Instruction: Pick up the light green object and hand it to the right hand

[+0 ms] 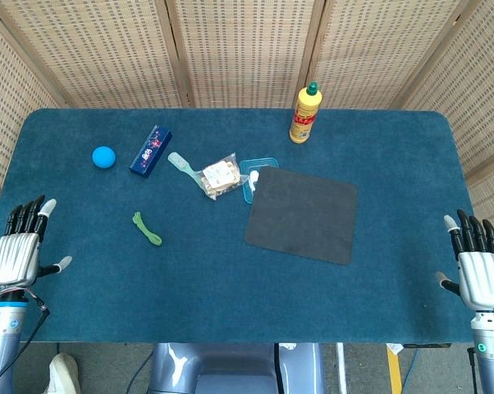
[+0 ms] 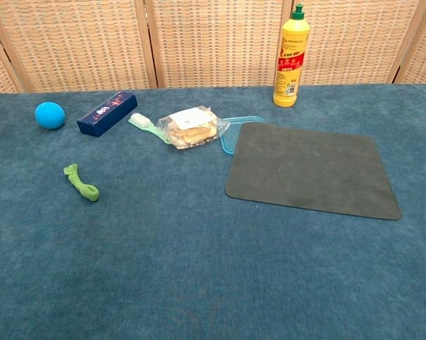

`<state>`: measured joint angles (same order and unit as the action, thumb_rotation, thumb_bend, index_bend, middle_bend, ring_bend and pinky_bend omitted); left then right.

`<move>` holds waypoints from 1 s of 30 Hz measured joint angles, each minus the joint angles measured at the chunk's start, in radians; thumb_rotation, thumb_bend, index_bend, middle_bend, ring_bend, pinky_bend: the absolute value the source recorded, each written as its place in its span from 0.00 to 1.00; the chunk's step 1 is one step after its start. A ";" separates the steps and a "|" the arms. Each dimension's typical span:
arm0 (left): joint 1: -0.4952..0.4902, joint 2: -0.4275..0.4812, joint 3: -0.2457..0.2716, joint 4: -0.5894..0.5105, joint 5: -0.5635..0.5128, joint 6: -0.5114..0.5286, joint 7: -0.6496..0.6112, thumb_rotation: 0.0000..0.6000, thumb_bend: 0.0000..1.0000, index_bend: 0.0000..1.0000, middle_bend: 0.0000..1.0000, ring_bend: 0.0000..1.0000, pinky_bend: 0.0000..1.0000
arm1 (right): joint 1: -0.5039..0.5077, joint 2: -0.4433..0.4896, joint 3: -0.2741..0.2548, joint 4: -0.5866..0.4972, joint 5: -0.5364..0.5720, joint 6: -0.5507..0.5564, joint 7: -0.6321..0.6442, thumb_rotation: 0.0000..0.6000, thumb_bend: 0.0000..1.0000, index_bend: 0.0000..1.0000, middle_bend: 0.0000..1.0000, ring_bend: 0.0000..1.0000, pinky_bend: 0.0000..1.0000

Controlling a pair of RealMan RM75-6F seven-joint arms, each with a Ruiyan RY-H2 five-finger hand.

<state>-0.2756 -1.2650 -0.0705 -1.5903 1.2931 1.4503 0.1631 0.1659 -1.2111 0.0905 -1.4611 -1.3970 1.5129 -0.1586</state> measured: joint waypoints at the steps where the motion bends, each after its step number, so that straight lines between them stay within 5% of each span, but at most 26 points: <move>1: -0.001 0.000 -0.001 0.006 0.005 -0.004 -0.007 1.00 0.00 0.00 0.00 0.00 0.00 | 0.000 0.001 0.001 -0.004 0.001 -0.004 -0.004 1.00 0.00 0.00 0.00 0.00 0.00; 11: -0.079 -0.031 -0.004 0.174 0.068 -0.147 -0.075 1.00 0.00 0.00 0.00 0.00 0.00 | -0.001 0.000 0.008 -0.023 -0.007 -0.019 -0.023 1.00 0.00 0.00 0.00 0.00 0.00; 14: -0.131 -0.051 -0.004 0.261 0.099 -0.221 -0.100 1.00 0.01 0.08 0.00 0.00 0.00 | -0.001 -0.002 0.010 -0.024 -0.006 -0.022 -0.029 1.00 0.00 0.00 0.00 0.00 0.00; 21: -0.240 -0.130 0.019 0.491 0.203 -0.329 -0.170 1.00 0.20 0.32 0.00 0.00 0.00 | -0.003 -0.008 0.021 -0.025 0.015 -0.033 -0.055 1.00 0.00 0.00 0.00 0.00 0.00; 30: -0.345 -0.314 0.063 0.848 0.301 -0.404 -0.307 1.00 0.31 0.38 0.00 0.00 0.00 | -0.004 -0.019 0.030 -0.019 0.034 -0.048 -0.076 1.00 0.00 0.00 0.00 0.00 0.00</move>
<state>-0.6203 -1.5792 -0.0074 -0.7422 1.5940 1.0463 -0.1443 0.1622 -1.2303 0.1206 -1.4798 -1.3633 1.4648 -0.2341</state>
